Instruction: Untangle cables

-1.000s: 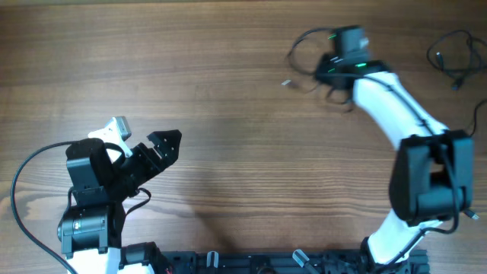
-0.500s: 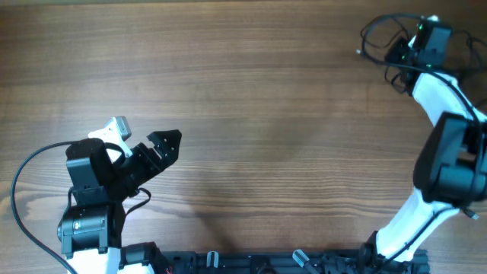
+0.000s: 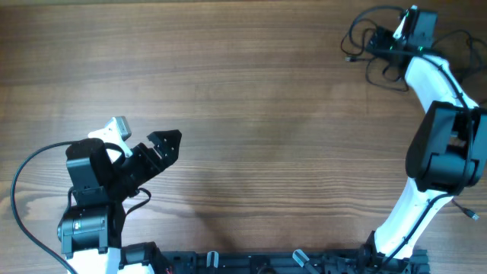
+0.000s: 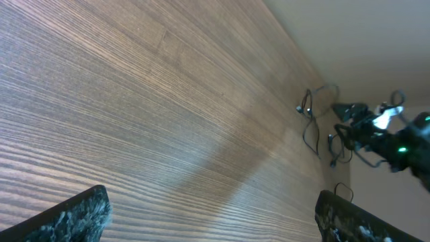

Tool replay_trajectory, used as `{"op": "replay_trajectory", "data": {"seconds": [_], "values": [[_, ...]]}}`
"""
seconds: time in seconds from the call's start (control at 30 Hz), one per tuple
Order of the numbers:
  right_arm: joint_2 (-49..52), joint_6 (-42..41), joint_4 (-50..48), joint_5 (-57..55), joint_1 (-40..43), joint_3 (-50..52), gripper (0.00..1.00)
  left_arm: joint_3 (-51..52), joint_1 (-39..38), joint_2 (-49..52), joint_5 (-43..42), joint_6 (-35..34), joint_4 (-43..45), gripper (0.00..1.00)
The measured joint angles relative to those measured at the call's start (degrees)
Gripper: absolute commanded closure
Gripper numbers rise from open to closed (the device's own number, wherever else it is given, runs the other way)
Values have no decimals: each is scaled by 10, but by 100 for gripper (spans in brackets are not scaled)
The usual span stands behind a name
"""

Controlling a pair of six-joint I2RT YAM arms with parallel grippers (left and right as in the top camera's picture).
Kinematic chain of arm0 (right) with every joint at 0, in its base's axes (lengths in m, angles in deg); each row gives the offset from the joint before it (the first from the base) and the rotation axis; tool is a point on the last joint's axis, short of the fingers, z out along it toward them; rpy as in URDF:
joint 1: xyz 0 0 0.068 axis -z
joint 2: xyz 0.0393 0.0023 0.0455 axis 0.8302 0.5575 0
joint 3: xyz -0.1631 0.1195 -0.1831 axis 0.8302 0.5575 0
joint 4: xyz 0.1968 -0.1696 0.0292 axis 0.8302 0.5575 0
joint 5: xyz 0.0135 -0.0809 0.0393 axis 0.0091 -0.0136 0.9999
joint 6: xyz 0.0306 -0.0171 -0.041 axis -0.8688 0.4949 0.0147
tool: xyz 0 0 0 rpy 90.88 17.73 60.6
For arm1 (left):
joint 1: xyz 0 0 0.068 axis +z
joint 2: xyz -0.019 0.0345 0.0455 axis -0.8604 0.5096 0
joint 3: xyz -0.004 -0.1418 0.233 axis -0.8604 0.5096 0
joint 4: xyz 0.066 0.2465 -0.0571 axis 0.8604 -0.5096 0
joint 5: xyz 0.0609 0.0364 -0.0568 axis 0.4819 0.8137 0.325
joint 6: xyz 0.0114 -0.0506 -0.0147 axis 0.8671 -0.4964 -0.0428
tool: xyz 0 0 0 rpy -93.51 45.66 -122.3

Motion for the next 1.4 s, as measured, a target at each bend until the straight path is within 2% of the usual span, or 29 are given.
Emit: {"op": "replay_trajectory", "data": {"seconds": [0.1, 0.23, 0.57, 0.77, 0.93, 1.17, 1.3, 1.4], "values": [[-10, 3, 78, -14, 1, -65, 0, 0, 0, 0, 0, 0, 0, 0], [-53, 16, 127, -21, 2, -130, 0, 0, 0, 0, 0, 0, 0, 0], [-310, 43, 152, -12, 2, -181, 0, 0, 0, 0, 0, 0, 0, 0], [-391, 45, 198, 0, 2, -162, 0, 0, 0, 0, 0, 0, 0, 0], [-396, 45, 329, 7, 2, -119, 0, 0, 0, 0, 0, 0, 0, 0], [-433, 41, 415, 15, 2, -112, 0, 0, 0, 0, 0, 0, 0, 0], [-511, 33, 442, 16, 2, -86, 0, 0, 0, 0, 0, 0, 0, 0], [-607, 26, 433, 19, 2, -22, 0, 0, 0, 0, 0, 0, 0, 0]]}}
